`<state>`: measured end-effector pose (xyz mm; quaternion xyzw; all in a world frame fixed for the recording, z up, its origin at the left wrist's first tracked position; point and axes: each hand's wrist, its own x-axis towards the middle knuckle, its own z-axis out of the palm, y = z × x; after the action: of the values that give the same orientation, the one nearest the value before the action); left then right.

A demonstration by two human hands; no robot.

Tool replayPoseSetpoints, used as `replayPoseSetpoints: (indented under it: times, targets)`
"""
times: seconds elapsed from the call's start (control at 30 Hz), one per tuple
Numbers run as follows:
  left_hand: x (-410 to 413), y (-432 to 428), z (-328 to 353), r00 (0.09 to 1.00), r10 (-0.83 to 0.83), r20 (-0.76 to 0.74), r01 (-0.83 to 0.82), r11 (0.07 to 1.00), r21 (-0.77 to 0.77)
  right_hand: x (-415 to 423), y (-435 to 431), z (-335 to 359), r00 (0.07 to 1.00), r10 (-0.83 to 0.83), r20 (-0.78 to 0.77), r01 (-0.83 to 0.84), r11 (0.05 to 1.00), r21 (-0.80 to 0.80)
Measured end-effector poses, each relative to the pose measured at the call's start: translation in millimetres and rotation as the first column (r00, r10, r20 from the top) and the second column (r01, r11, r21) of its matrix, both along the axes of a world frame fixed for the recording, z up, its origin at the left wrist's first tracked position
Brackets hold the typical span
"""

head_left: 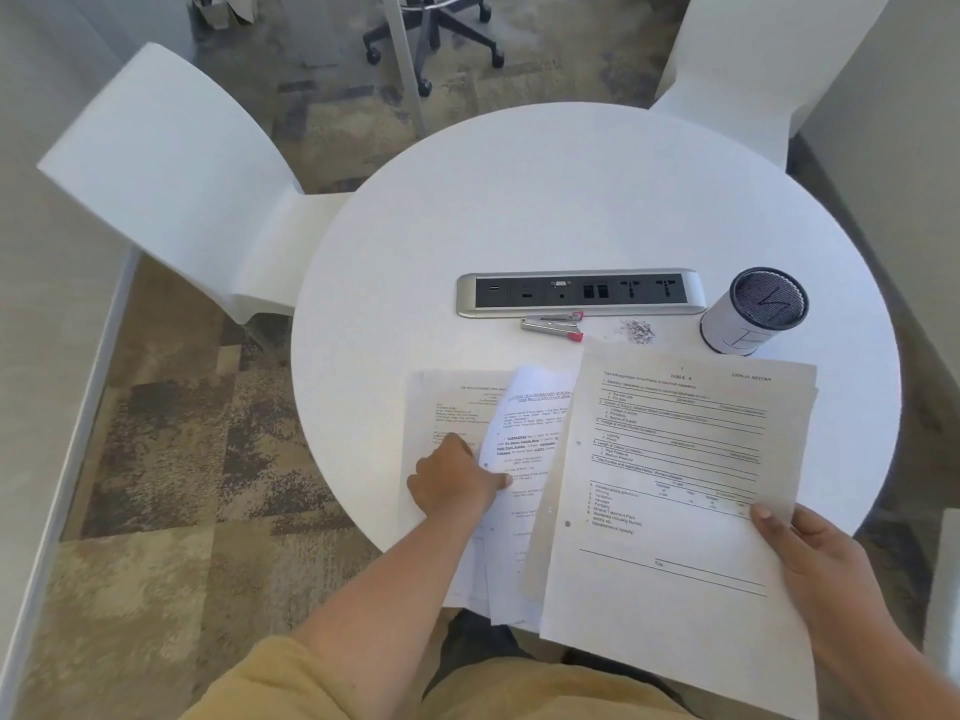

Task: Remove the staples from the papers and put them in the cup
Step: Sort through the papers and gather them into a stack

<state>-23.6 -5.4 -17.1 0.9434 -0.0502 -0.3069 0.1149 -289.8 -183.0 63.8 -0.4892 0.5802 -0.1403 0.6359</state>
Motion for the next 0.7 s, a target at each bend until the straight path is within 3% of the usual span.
replayPoseSetpoints:
  times: [0.07, 0.17, 0.27, 0.4, 0.53, 0.7]
  targets:
    - [0.3, 2.6, -2.3, 0.999, -0.021, 0.029, 0.022, 0.999, -0.024, -1.9, -1.4, -0.2, 1.000, -0.015, -0.011, 0.015, 1.000, -0.006]
    - [0.4, 6.9, -3.3, 0.997, 0.055, -0.047, -0.065, 0.964, -0.256, -3.4, -4.2, 1.0, 0.999, -0.019, -0.027, 0.019, 1.000, -0.008]
    - [0.9, 11.6, 3.8, 0.981, 0.101, -0.166, -0.169, 0.865, -0.473, -0.7, -6.8, 10.4, 1.000, -0.011, -0.004, 0.011, 1.000, -0.001]
    - [-1.4, 15.0, 27.4, 0.944, 0.106, -0.313, -0.292, 0.709, -0.641, 12.7, -16.1, 28.5, 0.995, 0.062, 0.076, -0.059, 0.998, -0.037]
    - [-9.8, 7.8, 59.1, 0.833, 0.050, -0.550, -0.490, 0.528, -0.694, 38.3, -25.7, 27.6, 0.981, 0.155, 0.121, -0.146, 0.986, -0.076]
    - [-14.6, -0.7, 77.1, 0.806, 0.017, -0.592, -0.505, 0.539, -0.674, 51.2, -24.1, 12.8, 0.962, 0.259, 0.092, -0.257, 0.966, -0.032]
